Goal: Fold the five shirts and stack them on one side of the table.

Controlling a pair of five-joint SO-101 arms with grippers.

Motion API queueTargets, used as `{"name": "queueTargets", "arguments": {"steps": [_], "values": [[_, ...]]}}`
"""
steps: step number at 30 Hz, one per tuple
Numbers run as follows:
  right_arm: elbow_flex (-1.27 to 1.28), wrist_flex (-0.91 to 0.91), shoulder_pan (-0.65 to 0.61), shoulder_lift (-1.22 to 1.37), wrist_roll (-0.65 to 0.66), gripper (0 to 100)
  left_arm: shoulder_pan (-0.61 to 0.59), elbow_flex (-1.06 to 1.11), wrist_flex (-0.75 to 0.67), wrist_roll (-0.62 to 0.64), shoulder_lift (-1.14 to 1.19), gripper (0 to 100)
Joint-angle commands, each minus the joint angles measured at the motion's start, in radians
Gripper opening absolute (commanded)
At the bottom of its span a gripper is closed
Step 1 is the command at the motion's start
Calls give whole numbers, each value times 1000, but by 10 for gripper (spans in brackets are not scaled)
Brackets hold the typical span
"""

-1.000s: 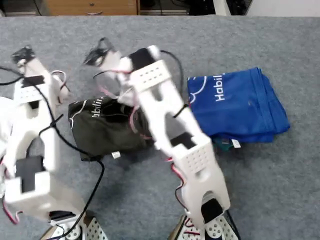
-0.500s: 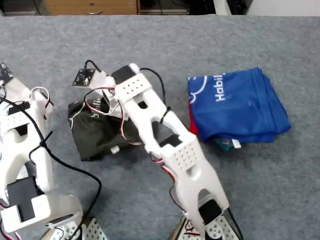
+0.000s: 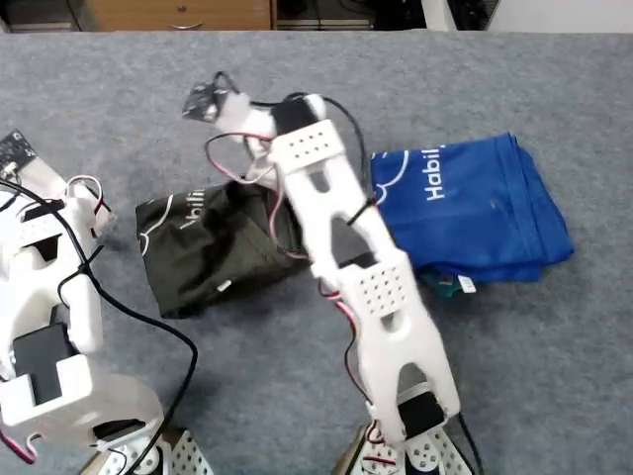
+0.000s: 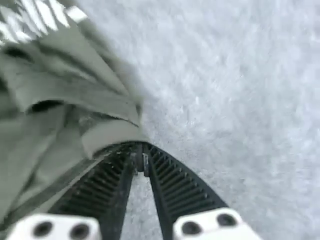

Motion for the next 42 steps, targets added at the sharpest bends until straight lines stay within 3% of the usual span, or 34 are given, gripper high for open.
{"name": "queueTargets", "arguments": {"steps": [1, 5, 14, 18, 23, 27, 30, 42], "values": [[-62, -44, 30, 48, 12, 5, 8, -51, 9, -11, -5, 19], [-142, -40, 31, 84, -17, 5, 6, -58, 12, -11, -1, 19], [-506, 290, -16, 53, -38, 5, 5, -58, 12, -11, -1, 19], [-383, 287, -58, 5, -75, 5, 3, -58, 12, -11, -1, 19], [-47, 281, -165, -142, -153, 7, 3, -58, 12, -11, -1, 19], [124, 273, -186, -180, -189, 94, 3, -58, 12, -11, -2, 19], [165, 273, -182, -180, -189, 135, 3, -58, 12, -9, -2, 19], [173, 281, -182, -180, -187, 134, 2, -58, 12, -6, -5, 19]]}}
